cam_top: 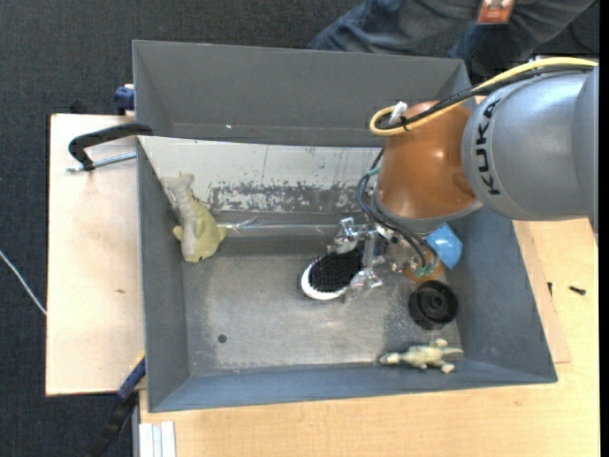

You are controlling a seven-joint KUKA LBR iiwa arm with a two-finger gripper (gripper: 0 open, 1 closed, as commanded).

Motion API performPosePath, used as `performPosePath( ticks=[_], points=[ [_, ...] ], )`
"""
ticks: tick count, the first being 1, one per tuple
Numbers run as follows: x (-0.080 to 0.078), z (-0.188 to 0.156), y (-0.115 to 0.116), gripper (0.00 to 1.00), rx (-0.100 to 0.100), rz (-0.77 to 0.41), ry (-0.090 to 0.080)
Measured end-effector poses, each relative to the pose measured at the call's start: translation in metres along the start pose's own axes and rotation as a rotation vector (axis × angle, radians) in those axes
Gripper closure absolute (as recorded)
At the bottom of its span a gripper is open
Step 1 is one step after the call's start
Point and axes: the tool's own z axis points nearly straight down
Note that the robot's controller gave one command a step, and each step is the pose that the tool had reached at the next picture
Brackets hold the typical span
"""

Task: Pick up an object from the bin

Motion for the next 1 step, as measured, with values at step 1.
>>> performPosePath(
  ticks=[1],
  points=[
    [-0.0182, -0.109, 0.0292, 1.0, 0.002, 0.017, -0.01]
  ],
)
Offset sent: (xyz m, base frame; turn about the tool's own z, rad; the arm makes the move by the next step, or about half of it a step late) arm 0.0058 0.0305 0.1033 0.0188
